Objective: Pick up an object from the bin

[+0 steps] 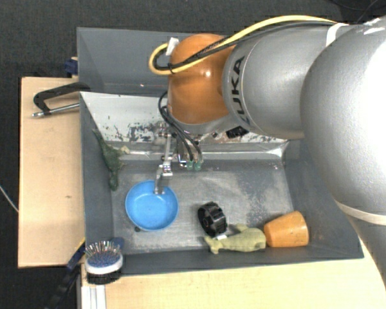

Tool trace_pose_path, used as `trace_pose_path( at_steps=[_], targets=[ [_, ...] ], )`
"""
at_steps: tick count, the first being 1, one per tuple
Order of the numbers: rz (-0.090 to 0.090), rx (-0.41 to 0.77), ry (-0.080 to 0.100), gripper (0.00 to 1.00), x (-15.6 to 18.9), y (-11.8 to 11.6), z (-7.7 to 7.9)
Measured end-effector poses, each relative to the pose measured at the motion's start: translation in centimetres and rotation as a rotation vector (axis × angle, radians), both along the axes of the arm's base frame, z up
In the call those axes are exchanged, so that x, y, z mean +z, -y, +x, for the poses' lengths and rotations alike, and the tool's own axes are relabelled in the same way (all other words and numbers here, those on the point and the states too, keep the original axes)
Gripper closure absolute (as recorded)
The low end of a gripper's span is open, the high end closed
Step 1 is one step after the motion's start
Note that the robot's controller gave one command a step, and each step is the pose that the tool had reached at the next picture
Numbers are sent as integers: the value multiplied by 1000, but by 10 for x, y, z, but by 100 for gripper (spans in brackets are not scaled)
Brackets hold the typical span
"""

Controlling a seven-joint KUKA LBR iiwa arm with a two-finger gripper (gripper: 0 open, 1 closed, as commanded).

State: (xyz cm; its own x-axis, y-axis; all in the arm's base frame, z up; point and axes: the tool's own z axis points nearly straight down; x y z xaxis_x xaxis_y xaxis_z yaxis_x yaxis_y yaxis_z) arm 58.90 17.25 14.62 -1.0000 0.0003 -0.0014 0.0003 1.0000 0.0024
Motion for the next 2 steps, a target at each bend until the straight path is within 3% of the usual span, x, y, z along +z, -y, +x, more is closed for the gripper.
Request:
trace_pose_path(
  at_steps=[1, 2],
  targets=[
    [1, 342, 5, 0, -73, 9, -38],
    [4, 341, 17, 100, -70, 7, -35]
  ],
)
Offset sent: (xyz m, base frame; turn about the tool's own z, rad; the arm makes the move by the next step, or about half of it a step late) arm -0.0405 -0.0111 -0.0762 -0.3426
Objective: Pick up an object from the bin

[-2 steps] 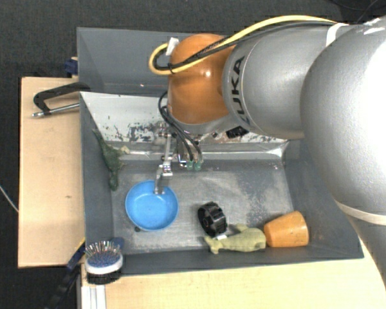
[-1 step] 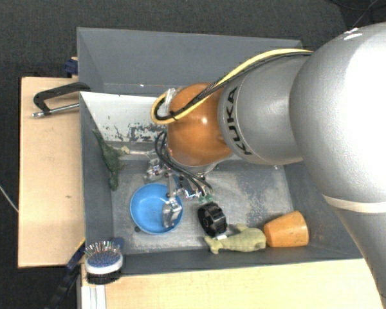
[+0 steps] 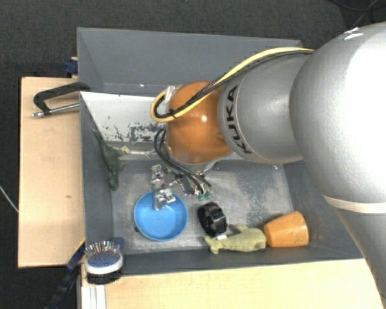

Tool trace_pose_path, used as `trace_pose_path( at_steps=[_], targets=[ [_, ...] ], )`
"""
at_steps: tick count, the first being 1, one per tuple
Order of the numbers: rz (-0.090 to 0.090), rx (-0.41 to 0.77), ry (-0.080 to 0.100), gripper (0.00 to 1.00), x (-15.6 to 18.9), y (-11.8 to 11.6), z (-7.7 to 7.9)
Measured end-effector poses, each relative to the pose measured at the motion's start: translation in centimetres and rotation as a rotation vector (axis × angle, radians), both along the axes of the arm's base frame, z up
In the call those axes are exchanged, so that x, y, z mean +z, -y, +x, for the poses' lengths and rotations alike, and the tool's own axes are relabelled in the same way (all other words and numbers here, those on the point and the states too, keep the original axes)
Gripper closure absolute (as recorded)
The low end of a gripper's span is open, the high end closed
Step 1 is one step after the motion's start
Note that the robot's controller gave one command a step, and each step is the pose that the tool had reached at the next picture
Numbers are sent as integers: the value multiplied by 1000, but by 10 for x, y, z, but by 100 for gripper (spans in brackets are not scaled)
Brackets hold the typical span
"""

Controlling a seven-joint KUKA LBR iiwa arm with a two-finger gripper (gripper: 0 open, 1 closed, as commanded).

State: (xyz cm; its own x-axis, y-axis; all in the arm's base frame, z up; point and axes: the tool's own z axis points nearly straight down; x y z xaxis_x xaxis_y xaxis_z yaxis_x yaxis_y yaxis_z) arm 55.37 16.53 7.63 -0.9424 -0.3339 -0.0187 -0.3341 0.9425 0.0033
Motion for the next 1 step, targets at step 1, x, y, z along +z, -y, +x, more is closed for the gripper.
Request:
trace_pose_path(
  at_steps=[1],
  targets=[
    [-4, 6, -2, 100, 125, -7, 10]
  ],
)
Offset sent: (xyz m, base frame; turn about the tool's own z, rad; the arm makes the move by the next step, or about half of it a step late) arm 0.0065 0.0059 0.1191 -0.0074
